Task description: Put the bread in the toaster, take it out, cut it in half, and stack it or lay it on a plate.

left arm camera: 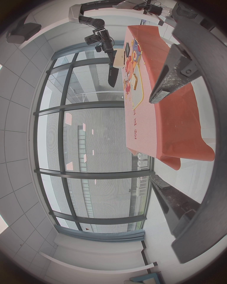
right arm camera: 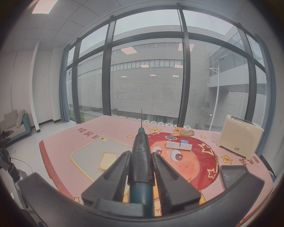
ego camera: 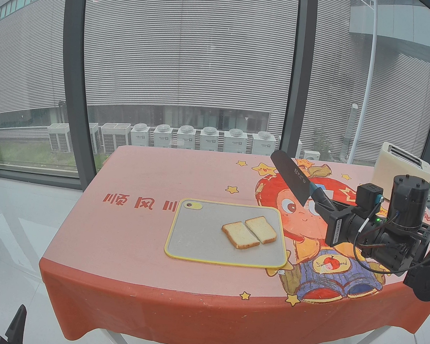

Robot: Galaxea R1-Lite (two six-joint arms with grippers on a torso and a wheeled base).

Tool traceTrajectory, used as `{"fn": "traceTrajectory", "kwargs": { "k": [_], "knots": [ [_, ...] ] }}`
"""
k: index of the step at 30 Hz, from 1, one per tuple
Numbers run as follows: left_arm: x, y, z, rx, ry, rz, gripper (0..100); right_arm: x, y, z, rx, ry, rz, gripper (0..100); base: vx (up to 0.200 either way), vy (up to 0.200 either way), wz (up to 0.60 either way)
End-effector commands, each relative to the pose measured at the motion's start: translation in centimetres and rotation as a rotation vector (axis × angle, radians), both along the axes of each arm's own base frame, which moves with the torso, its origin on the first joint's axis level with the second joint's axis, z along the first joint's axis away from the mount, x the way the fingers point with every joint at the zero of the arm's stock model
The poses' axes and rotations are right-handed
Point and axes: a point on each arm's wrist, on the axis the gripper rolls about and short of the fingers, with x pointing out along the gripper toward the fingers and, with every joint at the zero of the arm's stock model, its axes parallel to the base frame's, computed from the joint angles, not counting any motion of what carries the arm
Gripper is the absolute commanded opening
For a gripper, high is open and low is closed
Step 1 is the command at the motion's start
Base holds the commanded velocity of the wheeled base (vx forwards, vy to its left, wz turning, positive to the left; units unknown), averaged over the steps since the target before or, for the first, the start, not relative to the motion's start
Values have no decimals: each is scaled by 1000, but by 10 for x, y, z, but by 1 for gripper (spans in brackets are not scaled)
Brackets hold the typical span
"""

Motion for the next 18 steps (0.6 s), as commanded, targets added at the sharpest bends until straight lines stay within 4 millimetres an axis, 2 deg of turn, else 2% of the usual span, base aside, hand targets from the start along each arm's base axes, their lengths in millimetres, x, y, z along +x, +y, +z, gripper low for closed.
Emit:
{"fn": "traceTrajectory", "kwargs": {
  "k": [1, 18],
  "knots": [
    [1, 0, -5, 0, 20, 0, 100, 3, 0, -1, -2, 4, -8, 0, 0, 0, 0],
    [1, 0, -5, 0, 20, 1, 100, 11, -7, -2, -7, 1, -57, 0, 0, 0, 0]
  ]
}}
